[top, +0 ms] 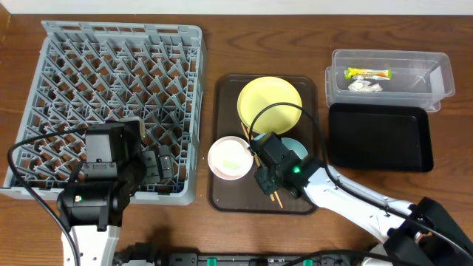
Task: Sort waste into correct bins and load items into the dishwasher
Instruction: 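Move the right gripper to the light-blue bowl and grip its rim, then lift the blue bowl over the black tray and tip it over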
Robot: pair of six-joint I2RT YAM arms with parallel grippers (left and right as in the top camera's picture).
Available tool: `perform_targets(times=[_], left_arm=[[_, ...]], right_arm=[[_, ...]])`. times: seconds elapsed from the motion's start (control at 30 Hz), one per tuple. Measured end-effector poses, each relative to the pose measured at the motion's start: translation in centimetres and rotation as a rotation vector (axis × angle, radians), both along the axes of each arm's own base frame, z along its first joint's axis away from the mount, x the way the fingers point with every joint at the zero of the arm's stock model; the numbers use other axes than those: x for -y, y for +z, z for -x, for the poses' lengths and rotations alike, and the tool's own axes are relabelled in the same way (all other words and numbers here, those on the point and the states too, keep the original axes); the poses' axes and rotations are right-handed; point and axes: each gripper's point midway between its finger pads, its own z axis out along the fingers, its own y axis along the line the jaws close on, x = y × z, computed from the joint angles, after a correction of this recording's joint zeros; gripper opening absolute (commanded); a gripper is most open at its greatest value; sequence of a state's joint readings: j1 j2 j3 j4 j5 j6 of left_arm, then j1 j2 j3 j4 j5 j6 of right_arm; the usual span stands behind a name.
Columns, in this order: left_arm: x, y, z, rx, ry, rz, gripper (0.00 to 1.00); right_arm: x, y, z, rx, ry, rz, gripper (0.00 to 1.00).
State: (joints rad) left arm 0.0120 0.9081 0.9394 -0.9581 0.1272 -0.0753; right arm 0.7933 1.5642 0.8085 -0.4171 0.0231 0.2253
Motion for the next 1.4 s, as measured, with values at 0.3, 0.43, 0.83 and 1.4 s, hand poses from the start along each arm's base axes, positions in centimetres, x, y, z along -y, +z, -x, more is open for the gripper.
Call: perform_targets(times=[0.3,0.43,0.83,1.4], left_arm=[[0.0,0.0,0.1,-0.003,0.0,0.0,0.98],[0.0,0.0,0.1,-0.004,0.0,0.0,0.98],[0.0,-0.1,0.1,-0.004,0.0,0.0,0.98],[0.0,0.0,0.1,-0.004,0.0,0.0,0.98]], right_arm=[[0.2,-0.3,0.1,-0.012,-0.021,0.008,0.13],[0.5,-1.2,0.1,-0.028,-0.032,0.03,0.08],[1.7,1.3,-1.5,0.003,-0.081,0.046,0.01],[12.9,10.7,-10.2,0.031,-0.458,-0.315,0.01]])
